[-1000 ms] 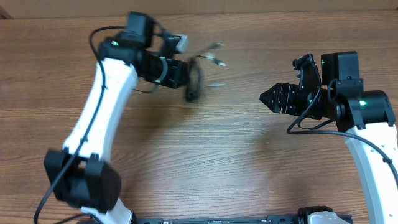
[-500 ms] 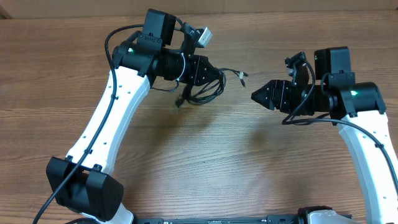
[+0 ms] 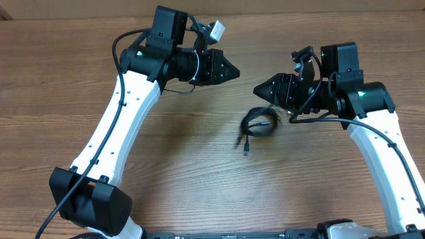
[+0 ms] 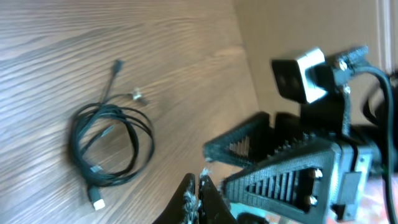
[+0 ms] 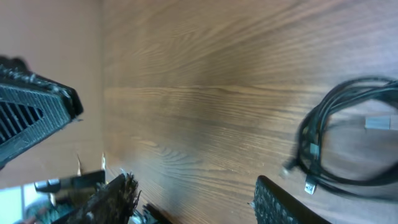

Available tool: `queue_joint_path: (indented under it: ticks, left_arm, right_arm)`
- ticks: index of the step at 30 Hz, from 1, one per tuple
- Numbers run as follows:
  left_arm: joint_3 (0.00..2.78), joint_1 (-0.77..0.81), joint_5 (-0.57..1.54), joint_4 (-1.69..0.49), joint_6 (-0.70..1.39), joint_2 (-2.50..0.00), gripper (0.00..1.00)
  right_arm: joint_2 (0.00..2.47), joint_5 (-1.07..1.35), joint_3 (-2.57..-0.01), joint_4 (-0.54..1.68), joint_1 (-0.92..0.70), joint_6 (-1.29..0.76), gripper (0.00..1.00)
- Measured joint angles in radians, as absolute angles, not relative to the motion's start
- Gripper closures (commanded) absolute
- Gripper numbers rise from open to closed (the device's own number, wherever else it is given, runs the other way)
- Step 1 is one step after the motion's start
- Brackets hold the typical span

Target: Untangle cables

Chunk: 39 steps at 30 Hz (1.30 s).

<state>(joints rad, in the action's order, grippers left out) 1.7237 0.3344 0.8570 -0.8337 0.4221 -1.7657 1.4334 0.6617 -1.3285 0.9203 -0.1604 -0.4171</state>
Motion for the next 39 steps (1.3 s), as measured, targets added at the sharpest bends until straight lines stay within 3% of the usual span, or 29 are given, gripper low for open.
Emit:
queue_joint_path:
  ticks: [4,6,8,14,26,28,37,39]
  left_arm:
    - [1.724,0.343,0.758,-0.842,0.482,-1.766,0.9]
    - [1.724,0.352,0.691,-0.853,0.498,-1.766,0.72]
    - [1.724,0.356,0.636,-0.861,0.507,-1.766,0.67]
    - [1.724,0.374,0.584,-0.86,0.486,-1.808,0.71]
    - [1.724,0.348,0.506,-0.852,0.459,-1.908,0.64]
    - [1.724,0.322,0.496,-0.867,0.437,-1.908,0.65]
    - [1.724,0.18,0.536,-0.973,0.278,-1.908,0.63]
    - [1.724,0.176,0.542,-0.985,0.25,-1.908,0.62]
  right_arm:
    - [1.433,0.572,-1.328,0.984,-0.161,-0.466,0.39]
    - [1.436,0.492,-1.328,1.028,-0.161,-0.488,0.39]
    - [1.448,0.4,-1.33,1.063,-0.161,-0.505,0.39]
    - [1.585,0.274,-1.33,1.068,-0.16,-0.523,0.4]
    - [1.836,0.236,-1.33,0.949,-0.22,-0.583,0.4]
    - [1.866,0.235,-1.33,0.914,-0.245,-0.607,0.47]
    - [1.974,0.204,-1.33,0.846,-0.311,-0.668,0.52]
    - [1.998,0.198,-1.33,0.845,-0.313,-0.682,0.77]
